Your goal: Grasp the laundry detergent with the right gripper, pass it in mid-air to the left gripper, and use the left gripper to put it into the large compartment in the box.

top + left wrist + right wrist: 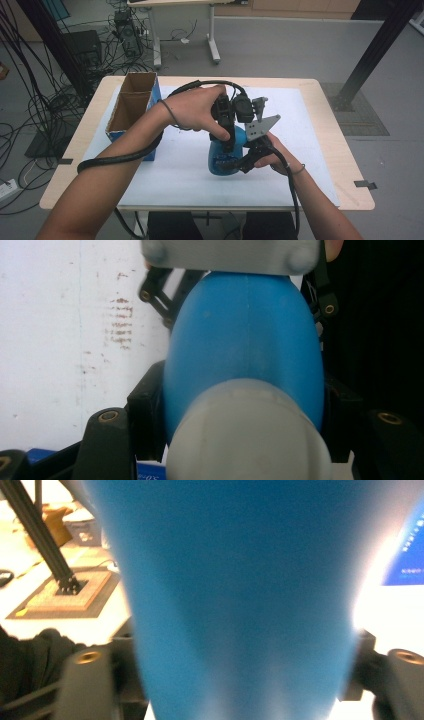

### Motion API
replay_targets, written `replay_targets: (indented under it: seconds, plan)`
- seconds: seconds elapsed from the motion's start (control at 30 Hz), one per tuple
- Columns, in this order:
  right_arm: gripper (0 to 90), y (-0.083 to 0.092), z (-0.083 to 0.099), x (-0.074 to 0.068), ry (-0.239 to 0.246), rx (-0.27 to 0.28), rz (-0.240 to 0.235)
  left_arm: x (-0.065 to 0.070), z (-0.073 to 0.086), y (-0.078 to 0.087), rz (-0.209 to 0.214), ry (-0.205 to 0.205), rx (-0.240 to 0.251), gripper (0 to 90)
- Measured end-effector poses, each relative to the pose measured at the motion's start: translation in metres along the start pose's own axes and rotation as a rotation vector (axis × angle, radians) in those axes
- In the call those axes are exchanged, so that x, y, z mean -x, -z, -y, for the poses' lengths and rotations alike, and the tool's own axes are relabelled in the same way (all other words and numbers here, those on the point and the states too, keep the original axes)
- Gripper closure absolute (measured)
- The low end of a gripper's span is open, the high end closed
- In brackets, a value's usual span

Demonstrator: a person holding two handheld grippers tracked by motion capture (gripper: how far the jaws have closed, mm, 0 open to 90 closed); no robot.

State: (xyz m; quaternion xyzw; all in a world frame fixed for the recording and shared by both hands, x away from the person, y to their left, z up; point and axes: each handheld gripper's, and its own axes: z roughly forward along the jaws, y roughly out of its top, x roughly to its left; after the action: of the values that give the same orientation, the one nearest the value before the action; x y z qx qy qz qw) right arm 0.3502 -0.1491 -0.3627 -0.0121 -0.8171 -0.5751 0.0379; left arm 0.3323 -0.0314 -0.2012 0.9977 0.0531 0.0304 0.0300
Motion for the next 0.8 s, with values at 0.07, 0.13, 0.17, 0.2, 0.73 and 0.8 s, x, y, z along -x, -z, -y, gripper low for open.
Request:
replay_targets:
  seconds: [0.07, 0.13, 0.17, 0.2, 0.73, 0.8]
  plan:
    - [17.4, 0.001, 0.002, 0.001, -0.020, 0.006, 0.014, 0.000, 0.000, 0.000, 0.002, 0.005, 0.001, 37.5]
    - [13.9, 0.002, 0.003, 0.002, -0.030, 0.021, 0.022, -0.001, 0.001, 0.001, -0.002, 0.005, 0.001, 37.5]
    - [11.4, 0.003, 0.004, 0.001, -0.038, 0.029, 0.025, -0.001, 0.001, 0.001, -0.005, 0.004, -0.005, 37.5]
    - [9.9, 0.003, 0.004, 0.002, -0.041, 0.032, 0.027, -0.001, 0.001, 0.001, -0.010, 0.004, -0.001, 37.5]
    - [5.8, 0.010, 0.007, 0.003, -0.048, 0.061, 0.051, -0.001, 0.000, 0.004, -0.017, 0.010, 0.003, 37.5]
    - [5.8, 0.011, 0.008, 0.003, -0.052, 0.064, 0.053, -0.001, 0.001, 0.004, -0.015, 0.010, 0.001, 37.5]
